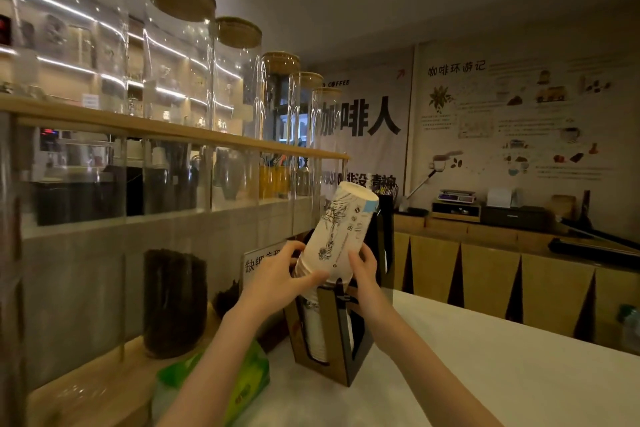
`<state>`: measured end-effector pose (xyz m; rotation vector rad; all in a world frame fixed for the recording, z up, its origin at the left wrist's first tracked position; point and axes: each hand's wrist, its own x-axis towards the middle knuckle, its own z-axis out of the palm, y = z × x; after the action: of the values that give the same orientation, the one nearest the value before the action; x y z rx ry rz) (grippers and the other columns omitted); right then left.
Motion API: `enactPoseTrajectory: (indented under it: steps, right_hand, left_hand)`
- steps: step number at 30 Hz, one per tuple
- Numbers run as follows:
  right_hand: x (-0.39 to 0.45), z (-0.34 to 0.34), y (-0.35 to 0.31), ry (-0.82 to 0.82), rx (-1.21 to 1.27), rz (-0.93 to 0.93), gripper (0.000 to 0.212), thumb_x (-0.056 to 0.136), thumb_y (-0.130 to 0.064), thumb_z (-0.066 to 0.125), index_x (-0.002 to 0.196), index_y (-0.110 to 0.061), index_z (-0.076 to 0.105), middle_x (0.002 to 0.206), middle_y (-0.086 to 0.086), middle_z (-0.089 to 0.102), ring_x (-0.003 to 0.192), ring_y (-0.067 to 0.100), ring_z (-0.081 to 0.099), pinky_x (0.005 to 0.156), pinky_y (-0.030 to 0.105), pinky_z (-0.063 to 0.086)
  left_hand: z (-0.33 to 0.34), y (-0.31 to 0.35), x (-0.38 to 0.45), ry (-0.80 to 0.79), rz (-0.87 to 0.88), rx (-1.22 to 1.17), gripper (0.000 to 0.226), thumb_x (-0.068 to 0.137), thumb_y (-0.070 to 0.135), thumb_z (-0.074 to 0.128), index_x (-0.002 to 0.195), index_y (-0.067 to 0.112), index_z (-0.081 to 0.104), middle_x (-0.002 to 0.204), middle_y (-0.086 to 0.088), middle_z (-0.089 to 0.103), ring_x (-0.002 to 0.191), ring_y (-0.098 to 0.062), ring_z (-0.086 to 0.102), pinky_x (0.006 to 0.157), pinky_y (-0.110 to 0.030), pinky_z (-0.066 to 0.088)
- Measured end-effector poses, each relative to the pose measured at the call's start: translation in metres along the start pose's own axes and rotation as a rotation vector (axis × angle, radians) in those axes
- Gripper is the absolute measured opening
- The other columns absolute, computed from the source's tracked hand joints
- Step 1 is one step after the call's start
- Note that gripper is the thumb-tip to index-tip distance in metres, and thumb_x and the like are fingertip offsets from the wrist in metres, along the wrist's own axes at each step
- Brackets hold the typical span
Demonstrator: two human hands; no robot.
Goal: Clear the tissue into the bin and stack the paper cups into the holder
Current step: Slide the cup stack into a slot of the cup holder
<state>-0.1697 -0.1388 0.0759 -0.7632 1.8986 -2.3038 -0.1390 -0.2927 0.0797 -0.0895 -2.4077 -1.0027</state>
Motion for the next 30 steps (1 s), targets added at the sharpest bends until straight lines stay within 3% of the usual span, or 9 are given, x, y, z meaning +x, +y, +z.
enactPoseTrajectory:
  steps: [3, 8, 13, 16, 19, 23, 27, 30]
  right_hand:
    - [-0.002, -0.002, 0.003, -0.02, -0.054, -0.013, 0.053, 0.094, -0.038, 0.028, 0.142, -0.025, 0.008, 0.149, 0.002, 0.026, 0.133, 0.021, 0.029, 0.09, 0.025, 0.029]
    - [-0.005, -0.002, 0.013, -0.103, -0.149, -0.081, 0.052, 0.092, -0.043, 0.021, 0.142, -0.031, 0.009, 0.147, -0.006, 0.024, 0.122, 0.001, 0.024, 0.098, 0.022, 0.025]
    - [-0.004, -0.002, 0.023, -0.144, -0.238, 0.034, 0.045, 0.09, -0.054, 0.016, 0.135, -0.046, 0.017, 0.137, -0.017, 0.027, 0.127, 0.0, 0.016, 0.103, 0.027, 0.015]
    - [-0.003, -0.01, 0.032, -0.154, -0.285, 0.151, 0.055, 0.09, -0.055, 0.009, 0.14, -0.035, 0.02, 0.149, -0.003, 0.029, 0.139, 0.02, 0.019, 0.111, 0.039, 0.015]
    - [-0.006, -0.019, 0.044, -0.123, -0.311, 0.234, 0.057, 0.09, -0.054, 0.007, 0.138, -0.031, 0.027, 0.146, 0.002, 0.036, 0.136, 0.022, 0.027, 0.109, 0.037, 0.021]
    - [-0.009, -0.027, 0.048, -0.114, -0.356, 0.282, 0.063, 0.088, -0.058, 0.005, 0.139, -0.029, 0.028, 0.148, 0.003, 0.032, 0.137, 0.023, 0.025, 0.109, 0.038, 0.019]
    - [-0.015, -0.032, 0.037, -0.125, -0.415, 0.339, 0.066, 0.088, -0.059, 0.007, 0.14, -0.023, 0.028, 0.151, 0.007, 0.025, 0.139, 0.028, 0.019, 0.113, 0.044, 0.012]
    - [-0.027, -0.043, 0.015, -0.091, -0.489, 0.258, 0.057, 0.091, -0.052, 0.023, 0.14, -0.023, 0.027, 0.149, 0.007, 0.03, 0.136, 0.025, 0.027, 0.11, 0.039, 0.023]
  left_hand:
    - [0.004, -0.003, 0.0, 0.011, -0.012, 0.0, 0.06, 0.068, 0.058, 0.062, 0.116, 0.027, 0.045, 0.121, 0.004, 0.06, 0.091, -0.002, 0.052, 0.064, -0.012, 0.039]
    - [0.008, 0.007, 0.001, 0.115, 0.036, -0.095, 0.065, 0.065, 0.05, 0.07, 0.119, 0.027, 0.041, 0.119, 0.007, 0.056, 0.098, -0.002, 0.049, 0.067, -0.008, 0.035]
    - [0.007, 0.012, 0.002, 0.316, 0.067, -0.212, 0.08, 0.063, 0.038, 0.076, 0.129, 0.026, 0.032, 0.124, 0.002, 0.054, 0.107, -0.012, 0.052, 0.077, -0.02, 0.044]
    - [0.006, 0.01, 0.0, 0.381, 0.084, -0.005, 0.091, 0.062, 0.03, 0.079, 0.135, 0.027, 0.024, 0.133, -0.002, 0.047, 0.116, -0.02, 0.049, 0.088, -0.034, 0.044]
    - [0.014, 0.007, -0.004, 0.296, 0.151, 0.254, 0.074, 0.067, 0.033, 0.074, 0.131, 0.024, 0.036, 0.136, 0.002, 0.042, 0.117, -0.02, 0.049, 0.092, -0.038, 0.046]
    - [0.018, 0.01, -0.006, 0.243, 0.131, 0.34, 0.061, 0.075, 0.034, 0.067, 0.129, 0.019, 0.043, 0.143, 0.002, 0.039, 0.122, -0.02, 0.045, 0.1, -0.042, 0.042]
    - [0.008, 0.022, -0.004, 0.201, 0.14, 0.433, 0.052, 0.082, 0.046, 0.052, 0.124, 0.017, 0.047, 0.137, -0.002, 0.046, 0.121, -0.02, 0.044, 0.096, -0.039, 0.039]
    - [-0.001, 0.037, 0.0, 0.098, 0.145, 0.675, 0.049, 0.08, 0.051, 0.05, 0.115, 0.016, 0.047, 0.122, -0.004, 0.052, 0.111, -0.021, 0.047, 0.089, -0.037, 0.04]
